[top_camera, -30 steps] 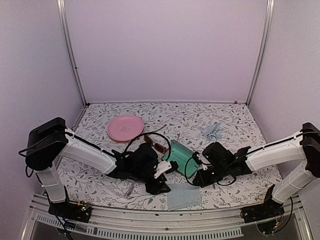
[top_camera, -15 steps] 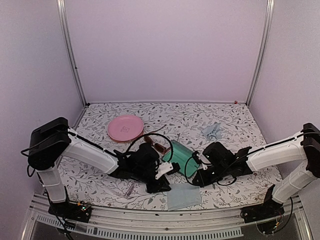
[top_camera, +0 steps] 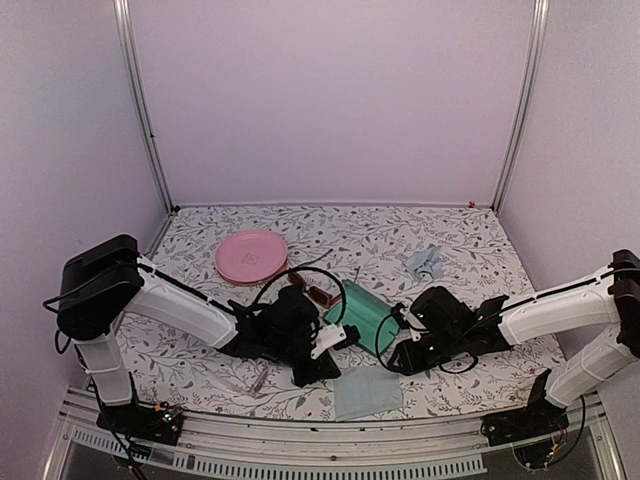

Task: Organize the sunglasses
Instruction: Adjust the glasses cleaning cloth at the center of the board, then pick up the corner of the glasses cleaning cloth from the corner of the board.

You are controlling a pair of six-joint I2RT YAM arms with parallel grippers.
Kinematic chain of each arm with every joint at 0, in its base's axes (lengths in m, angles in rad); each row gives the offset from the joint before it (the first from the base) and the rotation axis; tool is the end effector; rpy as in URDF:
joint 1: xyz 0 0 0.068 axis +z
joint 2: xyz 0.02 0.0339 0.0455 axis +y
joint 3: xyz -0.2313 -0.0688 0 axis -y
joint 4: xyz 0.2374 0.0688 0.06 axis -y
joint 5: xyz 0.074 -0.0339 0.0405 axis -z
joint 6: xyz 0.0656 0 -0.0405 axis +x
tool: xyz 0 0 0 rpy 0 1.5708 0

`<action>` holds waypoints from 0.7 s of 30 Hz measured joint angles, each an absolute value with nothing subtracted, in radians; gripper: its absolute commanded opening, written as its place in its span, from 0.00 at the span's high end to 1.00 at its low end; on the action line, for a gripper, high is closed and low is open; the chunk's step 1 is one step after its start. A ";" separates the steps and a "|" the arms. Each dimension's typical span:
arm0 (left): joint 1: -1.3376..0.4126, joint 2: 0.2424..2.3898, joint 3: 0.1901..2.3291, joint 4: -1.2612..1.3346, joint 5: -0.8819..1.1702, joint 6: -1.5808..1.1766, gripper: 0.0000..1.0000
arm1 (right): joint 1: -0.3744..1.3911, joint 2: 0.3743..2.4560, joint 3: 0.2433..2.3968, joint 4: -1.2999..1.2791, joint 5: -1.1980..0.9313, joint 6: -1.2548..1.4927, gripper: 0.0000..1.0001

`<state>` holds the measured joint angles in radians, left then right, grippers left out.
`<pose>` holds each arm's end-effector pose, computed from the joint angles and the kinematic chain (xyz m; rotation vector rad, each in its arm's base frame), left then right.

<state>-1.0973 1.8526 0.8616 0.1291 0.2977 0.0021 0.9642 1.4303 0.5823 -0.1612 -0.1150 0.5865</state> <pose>0.1441 -0.3235 0.0662 1.4610 2.1122 -0.8224 0.1442 0.2210 0.0864 -0.5595 2.6849 0.6663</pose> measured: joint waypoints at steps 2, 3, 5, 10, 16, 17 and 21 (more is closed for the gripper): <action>-1.097 1.853 0.862 0.129 0.296 -0.002 0.96 | 0.964 1.435 0.582 -0.160 -0.110 0.585 0.69; -1.097 1.853 0.862 0.130 0.296 -0.005 0.97 | 0.964 1.439 0.582 -0.159 -0.109 0.585 0.69; -1.097 1.853 0.861 0.130 0.295 -0.010 0.98 | 0.964 1.451 0.582 -0.154 -0.109 0.583 0.69; -1.098 1.853 0.861 0.133 0.294 -0.020 1.00 | 0.964 1.472 0.582 -0.108 -0.112 0.581 0.73; -1.098 1.853 0.859 0.137 0.294 -0.027 1.00 | 0.964 1.491 0.583 -0.068 -0.125 0.578 0.79; -1.098 1.853 0.859 0.137 0.294 -0.027 1.00 | 0.964 1.492 0.582 -0.066 -0.127 0.578 0.80; -1.098 1.853 0.859 0.137 0.294 -0.028 1.00 | 0.964 1.491 0.575 -0.057 -0.139 0.572 0.87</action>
<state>-1.0985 1.8526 0.8585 0.1371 0.2939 -0.0280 0.9642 1.4906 0.5747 -0.0570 -0.1394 0.5720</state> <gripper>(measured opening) 0.007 0.185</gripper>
